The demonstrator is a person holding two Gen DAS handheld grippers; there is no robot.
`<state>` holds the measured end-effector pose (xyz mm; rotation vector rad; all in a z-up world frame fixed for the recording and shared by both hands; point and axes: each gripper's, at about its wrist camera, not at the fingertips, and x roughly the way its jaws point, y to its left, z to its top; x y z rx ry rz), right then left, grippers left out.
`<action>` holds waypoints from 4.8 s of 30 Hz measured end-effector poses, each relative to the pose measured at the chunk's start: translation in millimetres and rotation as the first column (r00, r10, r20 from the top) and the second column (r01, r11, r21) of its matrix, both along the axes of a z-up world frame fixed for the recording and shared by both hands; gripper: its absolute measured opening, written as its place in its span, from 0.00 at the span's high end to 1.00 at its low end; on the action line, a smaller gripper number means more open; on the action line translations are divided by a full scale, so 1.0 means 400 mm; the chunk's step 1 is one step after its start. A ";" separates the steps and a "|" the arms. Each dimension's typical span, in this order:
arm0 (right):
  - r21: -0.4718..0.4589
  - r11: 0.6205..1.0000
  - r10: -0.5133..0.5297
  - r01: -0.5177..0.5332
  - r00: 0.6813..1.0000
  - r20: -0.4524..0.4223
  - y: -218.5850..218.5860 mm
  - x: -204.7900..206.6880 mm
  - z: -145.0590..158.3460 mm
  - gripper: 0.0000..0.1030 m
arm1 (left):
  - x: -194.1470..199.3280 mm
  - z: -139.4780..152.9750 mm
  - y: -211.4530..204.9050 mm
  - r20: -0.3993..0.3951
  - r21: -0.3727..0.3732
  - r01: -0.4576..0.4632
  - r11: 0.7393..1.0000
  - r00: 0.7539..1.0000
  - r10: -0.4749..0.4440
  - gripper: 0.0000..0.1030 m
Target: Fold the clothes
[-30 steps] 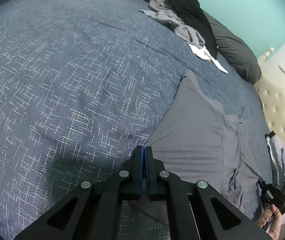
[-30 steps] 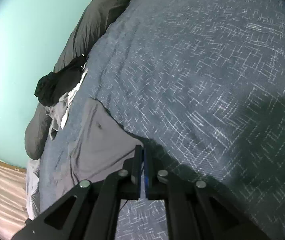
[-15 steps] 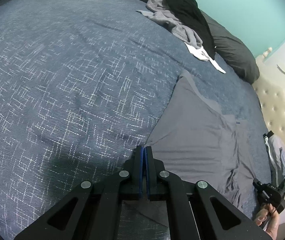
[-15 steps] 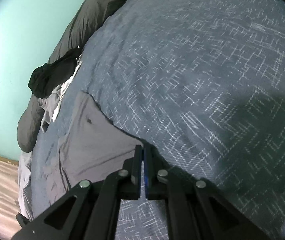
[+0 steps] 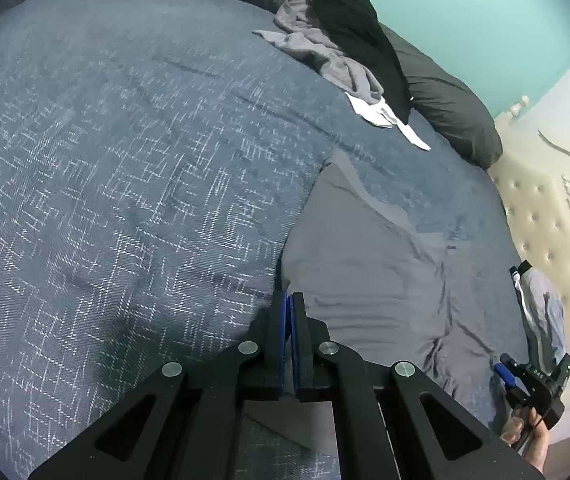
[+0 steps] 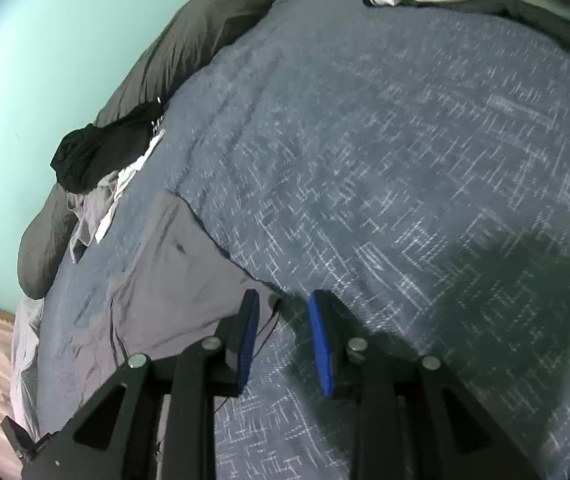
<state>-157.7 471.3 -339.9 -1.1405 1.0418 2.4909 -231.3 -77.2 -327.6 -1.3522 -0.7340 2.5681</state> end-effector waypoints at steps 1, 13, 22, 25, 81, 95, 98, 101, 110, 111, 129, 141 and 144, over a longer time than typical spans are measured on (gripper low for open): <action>0.007 1.000 0.000 0.000 1.000 -0.005 -0.001 0.002 0.003 0.75 | 0.001 0.003 0.001 -0.002 0.000 -0.001 1.000 1.000 0.001 0.98; -0.022 1.000 0.005 -0.007 0.999 -0.051 0.017 0.021 0.012 0.75 | 0.012 0.018 0.035 0.025 -0.035 0.013 0.999 1.000 -0.012 0.98; -0.065 0.998 0.008 -0.012 0.998 -0.069 0.019 0.013 0.008 0.75 | 0.040 -0.012 -0.045 0.077 -0.005 -0.014 1.000 0.997 0.015 0.80; -0.068 0.998 0.010 -0.015 0.997 -0.076 0.014 0.013 0.010 0.75 | 0.065 -0.004 -0.052 0.070 0.008 0.001 1.000 0.998 -0.002 0.60; -0.206 0.978 0.021 -0.046 0.992 -0.123 0.130 0.040 -0.007 0.75 | -0.164 0.110 0.922 0.130 -0.094 0.577 0.811 0.815 -0.565 0.62; -0.202 0.954 0.192 -0.223 0.968 -0.161 0.013 -0.051 0.002 0.68 | -0.223 0.103 0.692 0.107 -0.261 0.434 0.862 0.901 -0.421 0.60; -0.208 0.954 0.188 -0.217 0.970 -0.152 0.005 -0.066 -0.007 0.68 | -0.233 0.094 0.683 0.118 -0.253 0.438 0.863 0.899 -0.422 0.60; -0.210 0.955 0.181 -0.210 0.972 -0.148 0.003 -0.072 -0.012 0.68 | -0.256 0.084 0.682 0.125 -0.234 0.431 0.871 0.902 -0.413 0.60; -0.216 0.955 0.177 -0.204 0.974 -0.140 0.013 -0.086 -0.027 0.68 | -0.329 0.096 0.744 0.103 -0.280 0.440 0.853 0.897 -0.429 0.60; -0.217 0.955 0.176 -0.204 0.974 -0.139 0.015 -0.087 -0.029 0.68 | -0.338 0.095 0.753 0.109 -0.294 0.443 0.847 0.896 -0.431 0.60; -0.230 0.952 0.169 -0.199 0.975 -0.145 0.040 -0.087 -0.031 0.68 | -0.383 0.025 0.827 0.176 -0.355 0.484 0.800 0.875 -0.451 0.60; -0.228 0.952 0.177 -0.206 0.974 -0.141 0.034 -0.094 -0.037 0.68 | -0.378 0.031 0.815 0.169 -0.357 0.487 0.797 0.873 -0.458 0.95; -0.228 0.952 0.176 -0.205 0.974 -0.142 0.034 -0.095 -0.037 0.68 | -0.370 0.061 0.807 0.139 -0.341 0.478 0.809 0.877 -0.460 0.95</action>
